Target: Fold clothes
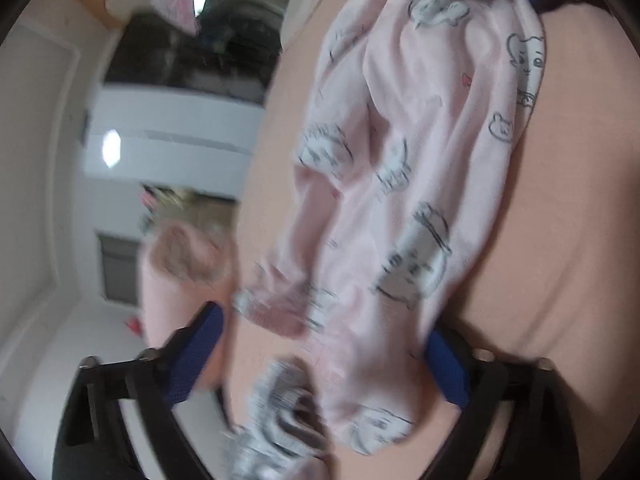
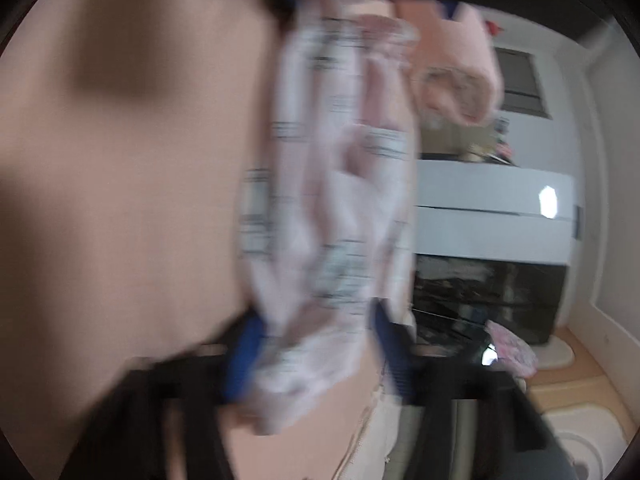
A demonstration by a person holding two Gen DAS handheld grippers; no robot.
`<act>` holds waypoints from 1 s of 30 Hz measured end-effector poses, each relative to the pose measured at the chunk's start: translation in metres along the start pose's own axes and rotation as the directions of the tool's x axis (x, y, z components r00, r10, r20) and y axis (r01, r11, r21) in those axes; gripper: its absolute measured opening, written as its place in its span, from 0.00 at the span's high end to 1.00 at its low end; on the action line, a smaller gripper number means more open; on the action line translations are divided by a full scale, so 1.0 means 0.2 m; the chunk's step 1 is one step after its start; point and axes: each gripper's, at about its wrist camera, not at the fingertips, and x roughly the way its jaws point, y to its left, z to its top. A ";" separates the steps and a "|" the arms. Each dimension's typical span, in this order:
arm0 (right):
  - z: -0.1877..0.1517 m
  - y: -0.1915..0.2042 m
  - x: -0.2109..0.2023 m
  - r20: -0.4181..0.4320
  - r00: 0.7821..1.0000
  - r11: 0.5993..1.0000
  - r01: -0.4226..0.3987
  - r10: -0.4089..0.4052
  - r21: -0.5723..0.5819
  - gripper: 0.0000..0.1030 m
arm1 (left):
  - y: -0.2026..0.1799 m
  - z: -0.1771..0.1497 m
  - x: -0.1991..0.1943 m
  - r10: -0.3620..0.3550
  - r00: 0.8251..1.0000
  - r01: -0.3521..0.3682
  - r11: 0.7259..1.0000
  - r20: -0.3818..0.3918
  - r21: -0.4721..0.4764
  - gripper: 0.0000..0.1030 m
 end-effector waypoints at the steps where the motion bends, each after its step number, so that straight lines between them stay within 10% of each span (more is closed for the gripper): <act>1: 0.00 0.02 -0.01 -0.001 1.000 1.000 0.003 -0.003 -0.010 0.94 | 0.00 0.00 0.02 -0.069 0.997 0.067 0.997 -0.036 -0.040 0.49; 3: 0.01 0.07 -0.02 -0.004 1.000 1.000 0.008 -0.008 -0.029 0.94 | -0.04 -0.02 -0.01 -0.086 0.996 0.086 0.995 -0.015 -0.055 0.72; 6: -0.01 0.05 -0.02 0.005 0.999 0.999 -0.038 0.037 0.016 0.94 | -0.28 -0.03 -0.11 0.075 0.991 -0.090 0.986 0.113 0.138 1.00; 13: -0.04 0.02 -0.05 0.038 0.998 0.994 -0.061 0.058 0.087 0.94 | -0.16 -0.02 -0.04 -0.085 0.995 0.082 0.994 0.049 0.076 1.00; 24: -0.01 -0.03 0.00 0.029 0.993 0.990 -0.116 0.114 0.077 0.94 | -0.15 -0.01 -0.07 -0.065 0.998 0.062 0.991 0.023 0.121 1.00; 30: -0.05 -0.08 -0.02 0.068 0.994 0.991 -0.096 0.089 0.095 0.97 | -0.09 -0.04 -0.15 -0.119 0.993 0.119 0.993 0.023 -0.004 0.97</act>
